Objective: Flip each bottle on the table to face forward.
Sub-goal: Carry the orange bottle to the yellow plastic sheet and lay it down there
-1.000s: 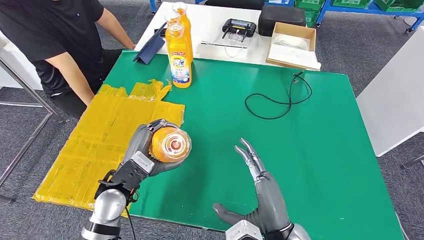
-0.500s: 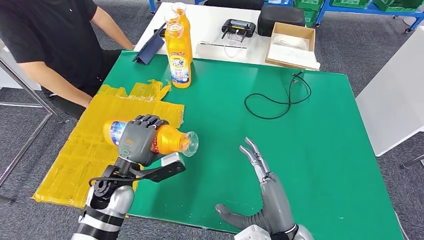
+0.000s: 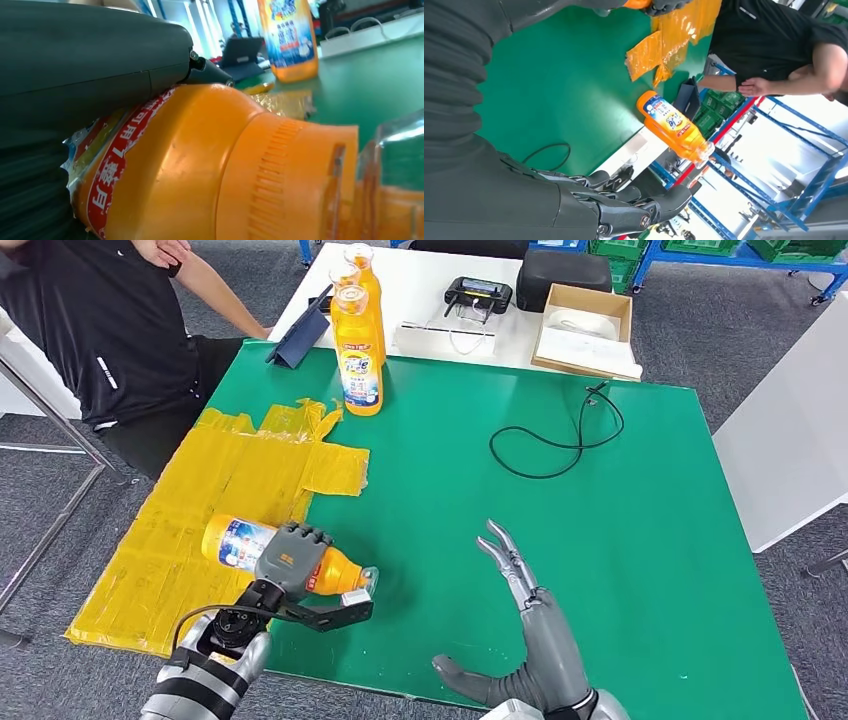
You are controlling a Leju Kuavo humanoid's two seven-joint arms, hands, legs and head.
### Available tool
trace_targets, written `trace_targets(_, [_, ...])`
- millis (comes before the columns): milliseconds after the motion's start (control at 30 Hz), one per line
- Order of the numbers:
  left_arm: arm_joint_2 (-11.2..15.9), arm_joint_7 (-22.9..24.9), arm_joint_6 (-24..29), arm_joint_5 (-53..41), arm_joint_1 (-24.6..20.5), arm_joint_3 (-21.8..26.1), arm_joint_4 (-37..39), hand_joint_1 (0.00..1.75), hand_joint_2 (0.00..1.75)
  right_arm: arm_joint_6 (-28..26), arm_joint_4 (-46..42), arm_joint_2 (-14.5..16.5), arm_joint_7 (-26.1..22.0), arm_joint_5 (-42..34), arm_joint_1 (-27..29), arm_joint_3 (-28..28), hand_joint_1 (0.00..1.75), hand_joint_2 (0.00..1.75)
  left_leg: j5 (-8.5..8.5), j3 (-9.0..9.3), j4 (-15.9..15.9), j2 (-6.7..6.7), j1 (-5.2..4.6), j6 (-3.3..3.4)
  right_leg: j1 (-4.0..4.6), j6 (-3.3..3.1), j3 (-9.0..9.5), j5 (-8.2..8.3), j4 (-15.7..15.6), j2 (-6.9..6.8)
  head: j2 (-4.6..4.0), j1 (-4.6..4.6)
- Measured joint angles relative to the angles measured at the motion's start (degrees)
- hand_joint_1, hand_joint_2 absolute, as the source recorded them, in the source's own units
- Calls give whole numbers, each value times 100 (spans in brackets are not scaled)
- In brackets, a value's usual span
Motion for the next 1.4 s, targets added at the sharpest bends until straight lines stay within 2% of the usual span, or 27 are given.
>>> trace_targets(67, [37, -18, -65, 28, -57, -38, 66, 175, 175, 26, 26, 0, -1, 3, -18, 0, 0, 175, 0, 3, -1, -5, 0, 0, 0, -1, 5, -1, 0, -2, 0, 1])
trace_targets(200, [108, -78, -215, 157, -176, -100, 180, 0, 175, 93, 77, 2, -5, 0, -76, -5, 0, 175, 3, 12, -2, -9, 0, -4, 0, -1, 11, -1, 0, -4, 0, 1])
trace_targets(233, [117, -79, -256, 192, -208, -105, 202, 0, 175, 115, 90, 3, -5, 1, -93, -10, 0, 131, 5, 14, -2, -10, 1, -5, 0, -1, 12, 0, 0, -3, 0, 1])
trace_targets(333, [118, -7, -367, 298, -279, -111, 237, 0, 44, 160, 119, 14, 11, 69, -118, -36, 0, 0, 10, 20, -2, -11, 1, -8, 0, -2, 16, 2, 0, -3, 0, 1])
trace_targets(367, [113, 13, -395, 348, -293, -111, 239, 0, 0, 163, 126, 20, 23, 115, -118, -45, 0, 0, 12, 22, -2, -11, 1, -8, 0, -2, 17, 2, 0, -3, 0, 1])
trace_targets(733, [63, -55, -480, 731, -289, -107, 140, 0, 0, 140, 134, 36, 45, 192, -97, -115, 0, 0, 15, 19, -1, -10, 1, -7, 0, 1, 16, 5, 0, -3, 0, 0])
trace_targets(867, [-73, -401, -557, 1794, 31, 27, -659, 0, 0, -30, 105, 40, 45, 239, 117, -236, 0, 0, 11, 5, -1, -9, 0, -9, 0, 1, 5, 4, 0, -2, 0, 1])
trace_targets(1067, [-104, -583, -712, 2308, 230, 169, -1099, 0, 0, -126, 64, 50, 26, 280, 199, -324, 0, 0, 10, 1, -1, -8, 3, -11, 3, -1, 0, 2, 0, -1, 0, 0])
trace_targets(1167, [-179, -903, -1201, 3617, 421, 335, -1417, 0, 0, -247, -10, 156, -58, 328, 218, -408, 0, 0, 10, 1, -1, -7, 3, -11, 3, -1, 0, 2, 1, 0, 0, 0])
trace_targets(1333, [-435, -1285, -2441, 6583, 799, 651, -2258, 0, 0, -235, -145, 415, -306, 491, 217, -568, 0, 0, 10, -3, -1, -9, 2, -11, 1, -1, -2, 2, 1, -1, 0, 1])
trace_targets(1400, [-523, -1364, -2767, 7298, 917, 703, -2551, 0, 0, -255, -185, 523, -424, 523, 215, -616, 0, 0, 10, -3, -1, -9, 2, -11, 1, -1, -2, 2, 0, -1, 0, 1])
